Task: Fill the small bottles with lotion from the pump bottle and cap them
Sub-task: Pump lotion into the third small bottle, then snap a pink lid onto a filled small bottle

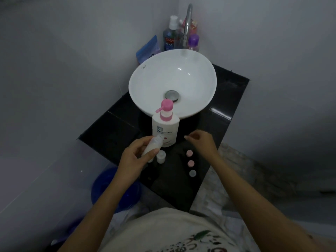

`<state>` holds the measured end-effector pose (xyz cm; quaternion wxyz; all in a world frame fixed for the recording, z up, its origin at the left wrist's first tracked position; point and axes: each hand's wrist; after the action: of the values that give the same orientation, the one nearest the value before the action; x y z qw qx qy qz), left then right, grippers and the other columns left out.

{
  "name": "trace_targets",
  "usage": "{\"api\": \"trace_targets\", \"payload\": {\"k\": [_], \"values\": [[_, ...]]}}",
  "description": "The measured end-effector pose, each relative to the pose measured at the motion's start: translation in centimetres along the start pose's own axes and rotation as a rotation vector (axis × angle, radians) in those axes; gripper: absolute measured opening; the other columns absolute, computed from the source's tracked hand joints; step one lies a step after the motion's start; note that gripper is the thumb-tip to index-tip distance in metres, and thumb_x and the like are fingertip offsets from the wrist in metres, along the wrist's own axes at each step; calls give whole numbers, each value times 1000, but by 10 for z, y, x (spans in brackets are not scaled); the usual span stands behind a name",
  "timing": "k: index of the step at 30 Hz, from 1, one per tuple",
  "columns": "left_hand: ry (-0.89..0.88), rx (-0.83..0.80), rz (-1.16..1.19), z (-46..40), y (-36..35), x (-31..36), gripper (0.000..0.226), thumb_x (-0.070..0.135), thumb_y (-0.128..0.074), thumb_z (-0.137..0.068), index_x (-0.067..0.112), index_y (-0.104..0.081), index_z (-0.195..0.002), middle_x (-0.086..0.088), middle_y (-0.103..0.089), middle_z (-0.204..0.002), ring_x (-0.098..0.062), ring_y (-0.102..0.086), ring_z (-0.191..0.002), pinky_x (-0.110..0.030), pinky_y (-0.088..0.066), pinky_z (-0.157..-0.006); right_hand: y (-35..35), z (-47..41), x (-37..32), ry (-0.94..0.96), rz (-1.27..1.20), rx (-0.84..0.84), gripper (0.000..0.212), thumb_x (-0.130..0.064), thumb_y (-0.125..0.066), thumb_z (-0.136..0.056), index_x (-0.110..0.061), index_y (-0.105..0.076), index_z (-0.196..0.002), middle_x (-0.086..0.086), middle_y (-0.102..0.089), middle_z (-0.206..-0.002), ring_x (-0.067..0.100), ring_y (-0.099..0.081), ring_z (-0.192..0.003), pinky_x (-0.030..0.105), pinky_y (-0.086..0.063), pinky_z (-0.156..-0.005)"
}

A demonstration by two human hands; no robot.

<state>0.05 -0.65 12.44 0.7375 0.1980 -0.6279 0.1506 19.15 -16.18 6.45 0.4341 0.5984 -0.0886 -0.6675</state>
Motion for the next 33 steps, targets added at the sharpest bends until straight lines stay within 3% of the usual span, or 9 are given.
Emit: {"api": "trace_targets", "payload": {"k": [3, 7, 11, 14, 18, 21, 25, 30, 33], "values": [[5, -17, 21, 6, 1, -3, 34, 13, -67, -84, 30, -64, -113, 5, -65, -116, 2, -63, -100, -10, -50, -77, -16, 2, 17, -39, 171, -63, 28, -37, -68, -82, -12, -66, -93, 6, -71, -89, 21, -67, -84, 34, -53, -73], [18, -23, 21, 9, -1, -6, 34, 21, -71, -79, 25, -65, -112, 12, -70, -107, -3, -65, -99, -13, -51, -78, -29, 2, 23, -15, 476, -123, 32, -40, -64, -84, -9, -61, -92, 12, -65, -100, 28, -63, -91, 35, -50, -73], [38, 5, 57, 10, -2, -8, 28, 24, -71, -76, 23, -65, -104, 10, -71, -101, -6, -66, -95, -16, -53, -77, -36, 5, 26, -31, 541, -110, 30, -36, -63, -86, -9, -59, -96, 11, -65, -104, 28, -63, -95, 36, -52, -79], [43, 16, 69, 11, -2, -8, 25, 21, -70, -79, 24, -65, -103, 8, -71, -101, -5, -66, -95, -15, -52, -77, -37, 6, 27, -120, 467, -163, 22, -31, -60, -89, -9, -56, -92, 11, -70, -89, 26, -67, -83, 35, -53, -75], [41, 19, 61, 11, -2, -6, 25, 20, -68, -83, 20, -66, -107, 9, -70, -104, -1, -65, -95, -13, -51, -75, -25, 12, 15, -89, 289, -90, 15, -26, -59, -89, -12, -56, -86, 5, -65, -78, 16, -62, -60, 25, -41, -50], [38, 10, 61, 8, -1, -5, 25, 16, -66, -85, 16, -65, -111, 5, -69, -107, -3, -65, -96, -13, -52, -74, -9, 27, -10, 10, -124, -63, 8, -22, -67, -85, -17, -65, -90, 1, -67, -81, 10, -62, -66, 19, -44, -58], [34, -39, 61, 4, -3, -2, 27, 15, -65, -86, 14, -65, -113, 0, -69, -109, -6, -66, -97, -13, -52, -72, 17, 58, -47, 117, -540, -218, 17, -17, -73, -80, -13, -70, -96, 11, -73, -82, 9, -65, -62, 14, -45, -52], [16, -110, 13, 3, -7, 2, 26, 18, -66, -86, 17, -67, -111, 4, -69, -107, -6, -65, -97, -13, -51, -72, 32, 83, -61, 180, -570, -251, 17, -15, -70, -81, -14, -73, -97, 6, -75, -88, 14, -65, -68, 17, -48, -57], [7, -138, -14, 4, -9, 3, 26, 18, -66, -85, 18, -67, -111, 3, -69, -108, -6, -64, -97, -12, -51, -73, 36, 88, -61, 226, -524, -284, 23, -9, -71, -80, -11, -71, -103, 9, -75, -94, 18, -70, -79, 19, -54, -71]]}}
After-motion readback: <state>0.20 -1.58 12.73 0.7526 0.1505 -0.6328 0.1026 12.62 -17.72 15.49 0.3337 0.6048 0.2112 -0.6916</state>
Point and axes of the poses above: each hand's wrist, its own z-axis away from the middle knuckle, its own y-axis out of the back of the hand, x = y × z
